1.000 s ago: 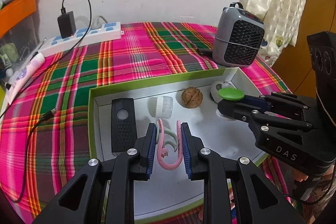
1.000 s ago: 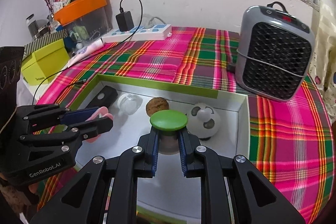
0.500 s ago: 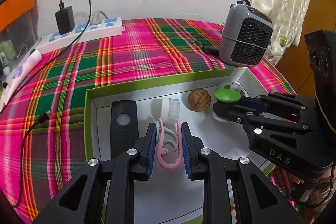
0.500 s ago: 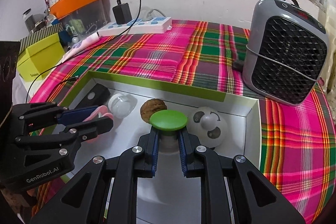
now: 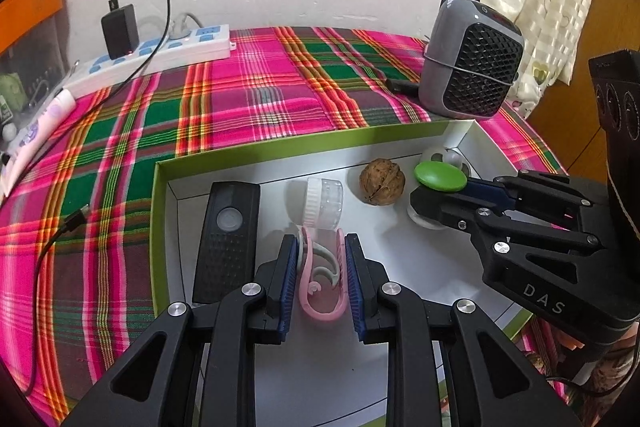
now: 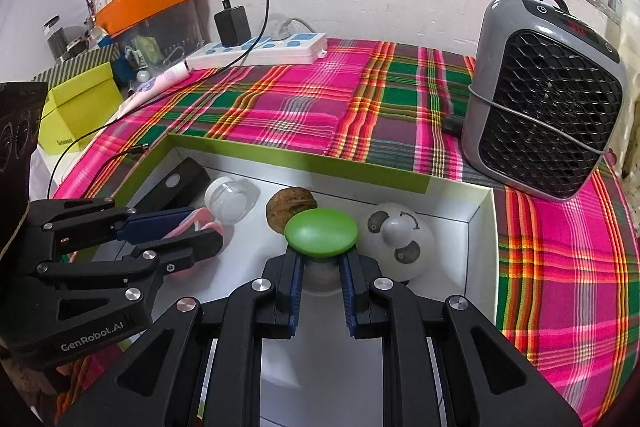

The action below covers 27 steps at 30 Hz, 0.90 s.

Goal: Organize objects
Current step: 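Lower and open the left tool to drop the pink clip while the right tool releases the mushroom toy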

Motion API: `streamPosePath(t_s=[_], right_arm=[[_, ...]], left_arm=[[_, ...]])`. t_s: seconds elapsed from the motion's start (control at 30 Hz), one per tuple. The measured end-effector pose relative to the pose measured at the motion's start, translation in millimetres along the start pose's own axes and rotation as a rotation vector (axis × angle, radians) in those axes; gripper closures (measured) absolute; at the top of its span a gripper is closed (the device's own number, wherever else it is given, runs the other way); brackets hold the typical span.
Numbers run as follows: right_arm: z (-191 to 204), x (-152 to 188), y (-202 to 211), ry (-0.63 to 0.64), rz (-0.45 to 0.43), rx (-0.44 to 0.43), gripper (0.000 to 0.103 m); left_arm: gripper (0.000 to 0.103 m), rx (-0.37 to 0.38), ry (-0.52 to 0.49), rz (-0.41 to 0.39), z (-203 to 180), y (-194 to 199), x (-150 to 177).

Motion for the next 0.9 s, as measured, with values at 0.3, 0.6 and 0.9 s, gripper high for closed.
streamPosePath(t_s=[0.3,0.6,0.9], right_arm=[[0,1,1,-0.001,0.000,0.000,0.085],[-1,2,4,-0.009,-0.007,-0.002,0.082],[0,5,9,-0.013,-0.012,0.003,0.071]], left_arm=[[0.081,0.003,0.006,0.000,0,0,0],[0.075,0.000,-0.001,0.000,-2,1,-1],[0.072,0.003,0.003,-0.012,-2,10,1]])
Point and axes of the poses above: each gripper's, at about its wrist camera, not at the fingertips, and y roughly against the way its jaws point, z to its left, x to its underside, the point moved 5 cm from there along -y, roughly the way its jaws point, and after that the axes turned 2 degrees about -y, right-handed, at the moved point
